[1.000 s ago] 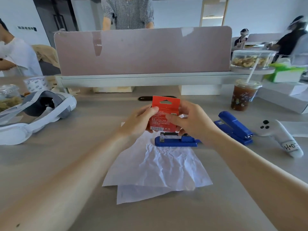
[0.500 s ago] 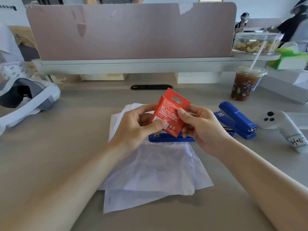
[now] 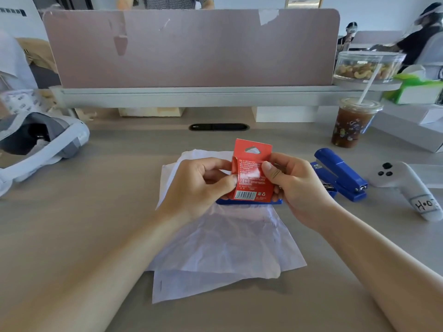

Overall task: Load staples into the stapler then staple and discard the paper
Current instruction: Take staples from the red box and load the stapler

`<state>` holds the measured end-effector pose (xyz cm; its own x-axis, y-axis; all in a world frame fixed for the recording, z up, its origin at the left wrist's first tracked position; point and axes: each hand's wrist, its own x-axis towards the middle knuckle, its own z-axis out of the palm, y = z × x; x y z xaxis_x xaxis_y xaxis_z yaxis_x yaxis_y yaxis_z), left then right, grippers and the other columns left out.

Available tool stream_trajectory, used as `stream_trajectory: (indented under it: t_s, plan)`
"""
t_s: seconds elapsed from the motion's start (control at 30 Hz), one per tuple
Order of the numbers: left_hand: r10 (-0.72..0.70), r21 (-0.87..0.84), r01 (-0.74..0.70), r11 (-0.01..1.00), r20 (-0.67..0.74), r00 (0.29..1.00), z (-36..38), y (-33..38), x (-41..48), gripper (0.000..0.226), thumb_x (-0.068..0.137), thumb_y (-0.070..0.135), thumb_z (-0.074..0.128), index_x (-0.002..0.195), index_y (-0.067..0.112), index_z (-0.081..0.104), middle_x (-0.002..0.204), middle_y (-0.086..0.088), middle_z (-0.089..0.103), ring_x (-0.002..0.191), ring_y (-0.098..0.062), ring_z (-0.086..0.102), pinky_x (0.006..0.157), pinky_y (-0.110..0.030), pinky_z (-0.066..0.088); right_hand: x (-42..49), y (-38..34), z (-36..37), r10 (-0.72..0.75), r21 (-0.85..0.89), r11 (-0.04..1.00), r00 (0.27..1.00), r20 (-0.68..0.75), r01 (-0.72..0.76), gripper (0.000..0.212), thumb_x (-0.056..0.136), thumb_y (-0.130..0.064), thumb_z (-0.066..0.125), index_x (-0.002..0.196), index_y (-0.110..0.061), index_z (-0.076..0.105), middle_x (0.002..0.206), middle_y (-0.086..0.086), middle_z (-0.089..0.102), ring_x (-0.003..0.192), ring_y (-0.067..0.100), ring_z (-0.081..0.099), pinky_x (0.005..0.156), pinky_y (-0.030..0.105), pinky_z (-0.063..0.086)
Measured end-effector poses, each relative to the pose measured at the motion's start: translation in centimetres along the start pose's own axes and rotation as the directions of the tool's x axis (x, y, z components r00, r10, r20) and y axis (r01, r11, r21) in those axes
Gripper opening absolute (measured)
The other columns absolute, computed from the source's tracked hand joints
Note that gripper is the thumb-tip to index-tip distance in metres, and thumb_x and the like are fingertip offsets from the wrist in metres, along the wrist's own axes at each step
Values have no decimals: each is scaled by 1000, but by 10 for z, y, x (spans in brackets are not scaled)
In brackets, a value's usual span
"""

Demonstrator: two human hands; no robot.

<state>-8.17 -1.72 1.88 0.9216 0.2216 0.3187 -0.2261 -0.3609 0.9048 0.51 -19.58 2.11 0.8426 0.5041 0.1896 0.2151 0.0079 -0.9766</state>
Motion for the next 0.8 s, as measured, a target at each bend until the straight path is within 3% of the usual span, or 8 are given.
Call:
stream_trajectory:
  t_s: [0.2, 0.37, 0.43, 0.6, 0.73, 0.8]
  plan:
    - [24, 67, -24, 997, 0, 1000, 1, 3, -2, 26, 76, 35, 67, 98, 21, 72, 81, 2, 79, 78, -15, 76, 74, -37, 61, -2, -3, 2, 2, -19, 1000, 1000, 0, -2, 16, 96, -23, 53, 93, -32, 65, 79, -3, 72, 67, 16, 58, 55, 26, 49]
    - [99, 259, -86, 962, -37, 994, 5, 12, -7, 15, 86, 16, 66, 99, 20, 73, 71, 14, 75, 69, 4, 70, 63, -6, 48, -3, -5, 3, -17, -31, 999, 1000, 4, 17, 15, 99, -17, 50, 101, -19, 65, 63, -13, 67, 50, 1, 54, 45, 18, 43]
    - [108, 326, -87, 941, -47, 993, 7, 16, -9, 18, 86, 13, 64, 101, 19, 72, 73, 11, 76, 71, 6, 69, 62, -2, 43, -5, -5, 3, -23, -36, 999, 1000, 12, 23, 17, 100, -14, 49, 107, -12, 64, 58, -16, 66, 47, -1, 55, 43, 14, 42]
    - [149, 412, -122, 903, -33, 988, 10, 22, -13, 22, 88, 12, 59, 105, 18, 70, 78, 15, 73, 78, 16, 64, 63, 4, 38, -5, -6, 4, -47, -74, 996, 999, 8, 48, 15, 99, -16, 51, 100, -19, 65, 62, -14, 67, 48, 0, 55, 45, 16, 44]
    - [186, 465, -147, 873, -38, 982, 11, 24, -14, 36, 88, 12, 56, 123, 14, 63, 75, 19, 64, 81, 27, 53, 68, 9, 31, -5, -6, 4, -37, -74, 997, 999, 5, 38, 14, 99, -18, 51, 98, -22, 64, 69, -11, 69, 52, -1, 60, 47, 14, 47]
    - [189, 455, -147, 878, -47, 981, 11, 24, -15, 41, 88, 8, 55, 128, 14, 59, 69, 21, 63, 78, 24, 55, 65, 7, 33, -4, -5, 4, -20, -44, 999, 1000, 3, 20, 14, 98, -19, 51, 97, -25, 64, 75, -9, 71, 58, 0, 66, 49, 14, 49]
